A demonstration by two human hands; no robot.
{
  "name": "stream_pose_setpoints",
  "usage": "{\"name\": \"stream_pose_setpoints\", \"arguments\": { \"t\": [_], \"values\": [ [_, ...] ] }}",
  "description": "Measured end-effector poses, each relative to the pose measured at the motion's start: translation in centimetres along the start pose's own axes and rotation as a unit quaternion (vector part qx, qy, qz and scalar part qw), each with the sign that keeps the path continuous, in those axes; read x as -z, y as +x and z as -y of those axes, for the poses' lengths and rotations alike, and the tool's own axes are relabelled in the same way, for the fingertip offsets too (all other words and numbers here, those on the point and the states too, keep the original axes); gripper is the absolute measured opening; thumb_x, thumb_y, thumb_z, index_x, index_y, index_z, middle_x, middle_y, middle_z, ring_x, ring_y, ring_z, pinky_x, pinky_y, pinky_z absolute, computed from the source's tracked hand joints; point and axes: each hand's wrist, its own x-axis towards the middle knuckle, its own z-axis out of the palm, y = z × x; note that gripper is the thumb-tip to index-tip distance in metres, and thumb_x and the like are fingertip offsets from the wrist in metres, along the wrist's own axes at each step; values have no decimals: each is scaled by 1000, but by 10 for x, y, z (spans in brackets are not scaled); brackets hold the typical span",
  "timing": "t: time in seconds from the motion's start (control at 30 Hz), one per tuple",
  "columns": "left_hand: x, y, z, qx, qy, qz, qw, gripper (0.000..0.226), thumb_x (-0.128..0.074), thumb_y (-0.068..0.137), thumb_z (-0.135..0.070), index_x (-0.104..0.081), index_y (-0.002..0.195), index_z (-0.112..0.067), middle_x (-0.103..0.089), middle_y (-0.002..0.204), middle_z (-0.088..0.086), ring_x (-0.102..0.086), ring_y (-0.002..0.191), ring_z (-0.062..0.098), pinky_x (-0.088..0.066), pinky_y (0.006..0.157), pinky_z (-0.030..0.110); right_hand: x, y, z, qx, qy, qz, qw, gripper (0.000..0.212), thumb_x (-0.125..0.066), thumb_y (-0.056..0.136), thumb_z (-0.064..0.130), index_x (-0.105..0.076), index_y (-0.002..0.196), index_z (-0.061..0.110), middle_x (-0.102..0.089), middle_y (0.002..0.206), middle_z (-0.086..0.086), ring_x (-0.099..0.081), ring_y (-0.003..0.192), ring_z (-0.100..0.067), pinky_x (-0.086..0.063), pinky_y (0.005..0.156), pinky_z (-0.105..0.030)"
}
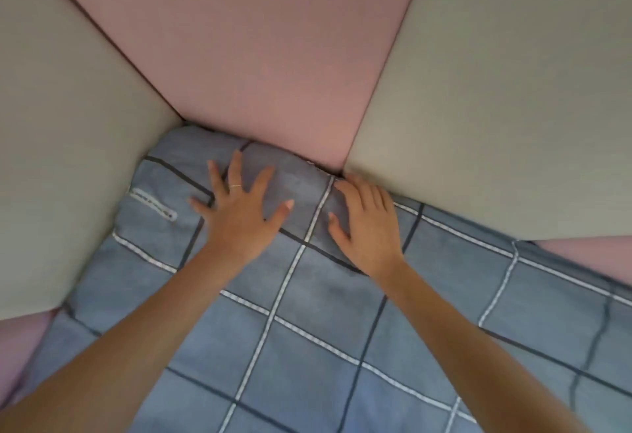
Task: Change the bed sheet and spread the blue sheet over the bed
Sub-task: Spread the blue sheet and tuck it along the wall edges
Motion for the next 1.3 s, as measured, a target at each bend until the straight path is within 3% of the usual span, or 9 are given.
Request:
{"name": "stream_pose_setpoints", "arguments": {
  "t": [0.07,0.2,0.33,0.43,0.57,0.73,0.9,1.13,1.3],
  "values": [
    [-12,-21,3,-2,27,46,999,78,-42,83,-70,-7,148,-46,19,157,-5,21,142,34,-10,101,76,25,-41,-17,-16,-56,-7,998,42,-48,83,32,-55,118,10,-58,120,-11,-52,107,-29,-37,93,-39],
    [-27,-29,12,1,17,144,989,93,-51,74,-74,3,146,-50,25,156,-9,22,142,36,-16,103,74,65,-116,-88,-218,-141,87,962,60,-37,87,44,-50,132,7,-53,131,-15,-51,116,-36,-40,99,-45],
    [-15,-4,14,-2,-33,225,974,87,-55,80,-68,-11,150,-40,13,160,4,17,141,44,5,116,48,105,-144,-138,-312,-120,131,933,70,-24,88,53,-44,139,9,-44,143,-14,-42,130,-35,-30,108,-46],
    [-4,-9,10,-6,-60,183,981,67,-57,90,-49,-30,148,-29,-4,160,11,3,144,40,4,118,40,106,-145,-145,-343,-97,135,925,61,-40,94,45,-34,145,11,-34,150,-10,-33,137,-29,-24,112,-41],
    [-18,-58,-10,-22,-112,197,974,56,-61,92,-27,-41,143,-16,-6,157,20,-14,144,35,-5,118,38,96,-133,-140,-423,-53,125,896,82,-69,77,41,-32,142,6,-38,140,-16,-37,128,-35,-29,105,-43],
    [-62,-104,-2,-51,-80,229,969,66,-62,89,-32,-35,147,-19,-3,159,13,-5,144,42,-5,119,45,96,-123,-145,-404,-99,162,895,74,-70,75,43,-43,136,11,-40,137,-16,-36,128,-34,-23,106,-40],
    [-62,-98,5,-29,-120,241,963,58,-62,90,-28,-41,144,-22,-3,159,5,-4,143,44,-7,119,41,95,-140,-149,-413,12,125,902,78,-74,75,33,-36,138,7,-46,137,-14,-42,128,-33,-29,108,-40],
    [-55,-102,5,-11,-137,252,958,46,-58,93,-25,-49,138,-23,-4,159,-1,-6,144,42,-15,118,43,103,-107,-171,-366,-41,290,883,67,-57,87,48,-38,143,17,-40,147,-9,-38,134,-28,-30,108,-37],
    [-45,-116,-3,-9,-284,112,952,24,-55,89,-1,-69,107,-5,-50,138,17,-46,130,31,-32,104,25,96,-98,-170,-446,16,328,833,65,-51,92,42,-30,146,12,-36,149,-15,-36,134,-34,-32,109,-36]
  ]
}}
